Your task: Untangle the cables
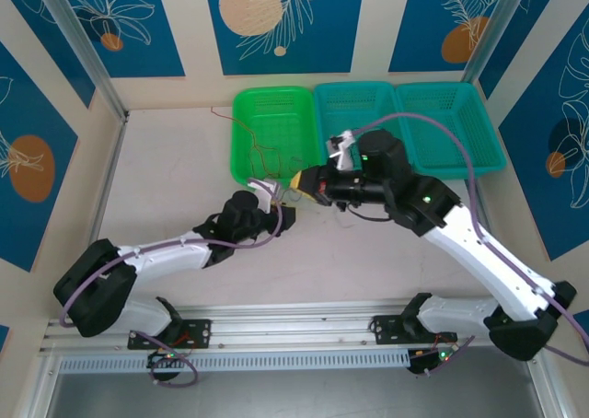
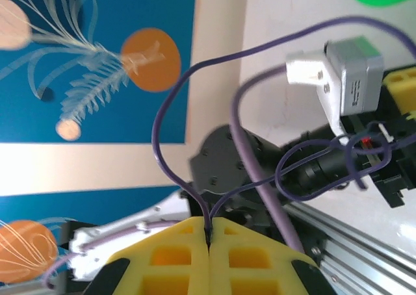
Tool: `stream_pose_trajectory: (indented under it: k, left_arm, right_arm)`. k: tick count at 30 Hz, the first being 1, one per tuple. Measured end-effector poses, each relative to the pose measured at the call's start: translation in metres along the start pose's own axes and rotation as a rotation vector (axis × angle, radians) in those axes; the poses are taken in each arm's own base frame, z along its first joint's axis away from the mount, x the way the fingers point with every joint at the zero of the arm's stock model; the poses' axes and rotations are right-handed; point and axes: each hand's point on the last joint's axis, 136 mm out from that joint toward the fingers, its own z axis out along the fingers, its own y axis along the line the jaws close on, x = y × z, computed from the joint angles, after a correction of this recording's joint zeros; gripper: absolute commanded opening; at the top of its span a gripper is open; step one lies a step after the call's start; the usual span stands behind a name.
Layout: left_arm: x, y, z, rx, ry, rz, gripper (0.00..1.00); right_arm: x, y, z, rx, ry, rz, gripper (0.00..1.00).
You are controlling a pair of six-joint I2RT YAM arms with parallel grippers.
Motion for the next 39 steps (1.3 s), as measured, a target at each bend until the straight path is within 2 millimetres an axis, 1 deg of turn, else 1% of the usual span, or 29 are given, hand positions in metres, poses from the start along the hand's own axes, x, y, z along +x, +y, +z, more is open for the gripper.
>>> stream_pose_trajectory:
  k: [3,5,8,11,13,15,17,19,21,23,24,26,29,30,32,34,36,37,39]
  left_arm:
    - [0.013,0.017,-0.001,-0.066,0.014,-0.033,0.38]
    - [0.028,0.030,-0.004,-0.113,0.033,-0.050,0.38]
    - [0.053,0.049,-0.011,-0.181,0.074,-0.071,0.39]
    - [0.072,0.064,-0.022,-0.232,0.102,-0.084,0.42]
    - [0.076,0.068,-0.028,-0.250,0.104,-0.089,0.46]
    - [0.074,0.068,-0.032,-0.249,0.091,-0.090,0.51]
    - [0.067,0.064,-0.038,-0.232,0.065,-0.084,0.58]
    - [0.054,0.055,-0.046,-0.193,0.025,-0.075,0.65]
    - [0.036,0.041,-0.057,-0.139,-0.030,-0.062,0.72]
    - [0.012,0.024,-0.076,-0.072,-0.111,-0.033,0.78]
    - [0.003,0.018,-0.085,-0.048,-0.142,-0.023,0.80]
    - [-0.017,0.004,-0.108,0.001,-0.208,0.005,0.81]
    - [-0.040,-0.013,-0.139,0.051,-0.270,0.032,0.81]
    - [-0.047,-0.018,-0.149,0.065,-0.285,0.038,0.81]
    - [-0.057,-0.024,-0.163,0.075,-0.298,0.040,0.82]
    - [-0.064,-0.028,-0.176,0.077,-0.304,0.038,0.81]
    - [-0.065,-0.027,-0.180,0.064,-0.288,0.033,0.81]
    - [-0.063,-0.026,-0.181,0.054,-0.274,0.032,0.81]
    - [-0.056,-0.022,-0.180,0.035,-0.243,0.027,0.81]
  right_arm:
    - [-0.026,0.010,-0.037,-0.042,-0.124,0.031,0.00]
    - [-0.046,0.016,-0.062,-0.061,-0.212,0.053,0.00]
    - [-0.071,0.024,-0.091,-0.084,-0.315,0.068,0.00]
    - [-0.084,0.026,-0.107,-0.094,-0.363,0.078,0.00]
    - [-0.088,0.024,-0.111,-0.094,-0.370,0.090,0.00]
    - [-0.092,0.020,-0.112,-0.085,-0.368,0.105,0.00]
    - [-0.100,0.017,-0.111,-0.071,-0.368,0.118,0.00]
    - [-0.109,0.015,-0.111,-0.057,-0.374,0.123,0.00]
    - [-0.121,0.013,-0.113,-0.045,-0.391,0.124,0.00]
    - [-0.136,0.009,-0.115,-0.028,-0.416,0.120,0.00]
    - [-0.143,0.007,-0.115,-0.020,-0.427,0.116,0.00]
    - [-0.161,0.002,-0.114,0.004,-0.447,0.103,0.00]
    - [-0.188,-0.011,-0.106,0.051,-0.463,0.087,0.00]
    - [-0.199,-0.017,-0.102,0.074,-0.467,0.087,0.00]
    - [-0.219,-0.035,-0.090,0.129,-0.470,0.094,0.00]
    - [-0.240,-0.062,-0.073,0.193,-0.465,0.113,0.00]
    - [-0.254,-0.092,-0.057,0.260,-0.453,0.146,0.00]
    - [-0.261,-0.111,-0.047,0.300,-0.441,0.167,0.06]
    - [-0.270,-0.144,-0.030,0.365,-0.412,0.211,0.35]
